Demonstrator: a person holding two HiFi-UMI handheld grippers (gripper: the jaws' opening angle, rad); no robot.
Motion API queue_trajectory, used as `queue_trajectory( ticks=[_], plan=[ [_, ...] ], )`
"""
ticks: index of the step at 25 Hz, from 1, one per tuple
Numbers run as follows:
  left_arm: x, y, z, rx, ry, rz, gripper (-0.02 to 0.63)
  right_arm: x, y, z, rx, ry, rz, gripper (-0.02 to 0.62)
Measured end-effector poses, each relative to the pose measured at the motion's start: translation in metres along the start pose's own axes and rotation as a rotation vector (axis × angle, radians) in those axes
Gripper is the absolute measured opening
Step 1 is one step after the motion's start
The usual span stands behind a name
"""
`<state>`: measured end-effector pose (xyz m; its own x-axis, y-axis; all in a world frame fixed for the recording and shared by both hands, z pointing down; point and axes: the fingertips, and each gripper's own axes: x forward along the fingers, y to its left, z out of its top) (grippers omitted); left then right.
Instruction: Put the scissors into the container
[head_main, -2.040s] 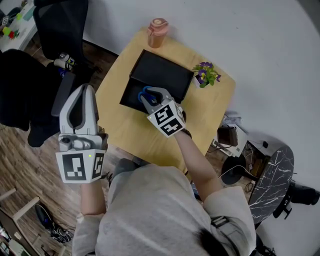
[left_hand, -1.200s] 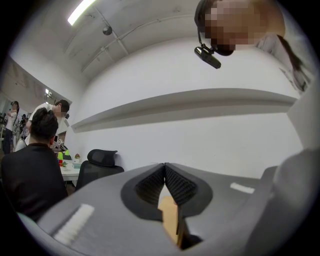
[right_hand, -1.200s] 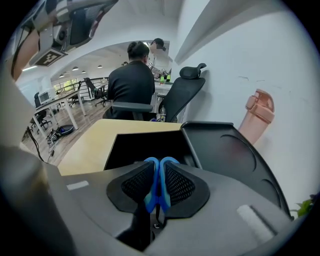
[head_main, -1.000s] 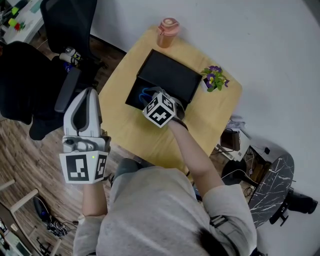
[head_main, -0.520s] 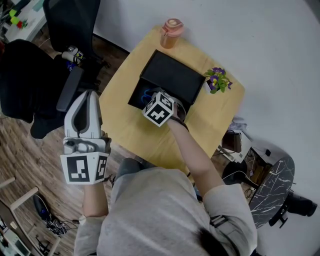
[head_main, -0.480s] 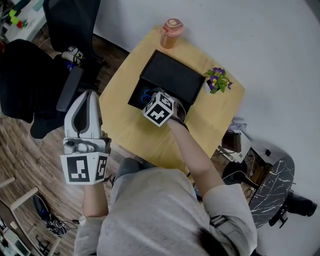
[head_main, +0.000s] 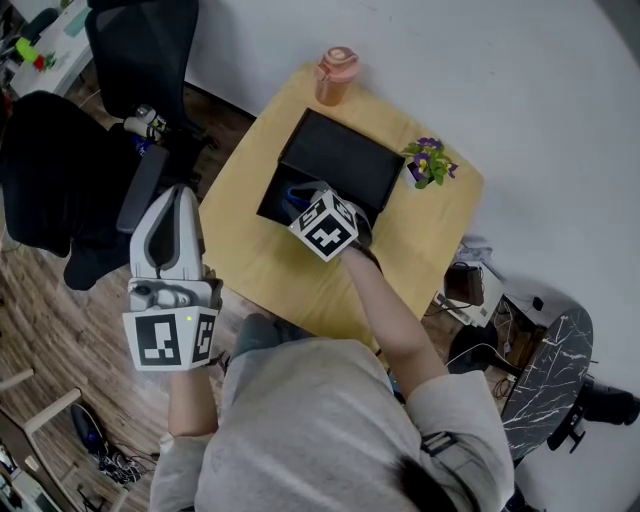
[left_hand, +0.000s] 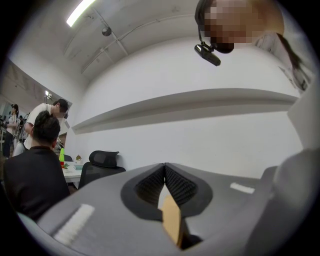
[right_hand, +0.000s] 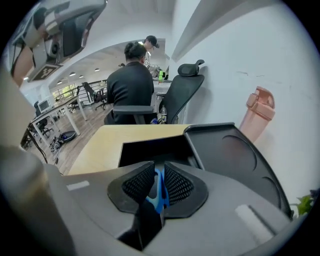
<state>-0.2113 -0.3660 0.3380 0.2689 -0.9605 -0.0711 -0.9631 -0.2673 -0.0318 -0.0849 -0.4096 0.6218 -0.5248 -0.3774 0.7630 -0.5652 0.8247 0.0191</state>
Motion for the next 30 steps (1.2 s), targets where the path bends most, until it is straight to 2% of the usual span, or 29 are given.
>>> queue_trajectory(
  ticks=[2,8,17,30],
  plan=[
    [0.001,-0.002,0.005,0.002,-0.014,-0.017,0.058,-0.011,-0.001,0.006,0.029,-0.04,-0.026,0.003],
    [0.005,-0.008,0.023,-0.002,-0.058,-0.09,0.058,-0.061,-0.005,0.036,0.126,-0.205,-0.141,0.003],
    [0.006,-0.017,0.049,-0.005,-0.102,-0.206,0.058,-0.145,-0.006,0.061,0.249,-0.441,-0.374,0.005],
    [-0.007,-0.045,0.064,-0.057,-0.146,-0.362,0.058,-0.261,0.016,0.07,0.318,-0.651,-0.62,0.005]
  ],
)
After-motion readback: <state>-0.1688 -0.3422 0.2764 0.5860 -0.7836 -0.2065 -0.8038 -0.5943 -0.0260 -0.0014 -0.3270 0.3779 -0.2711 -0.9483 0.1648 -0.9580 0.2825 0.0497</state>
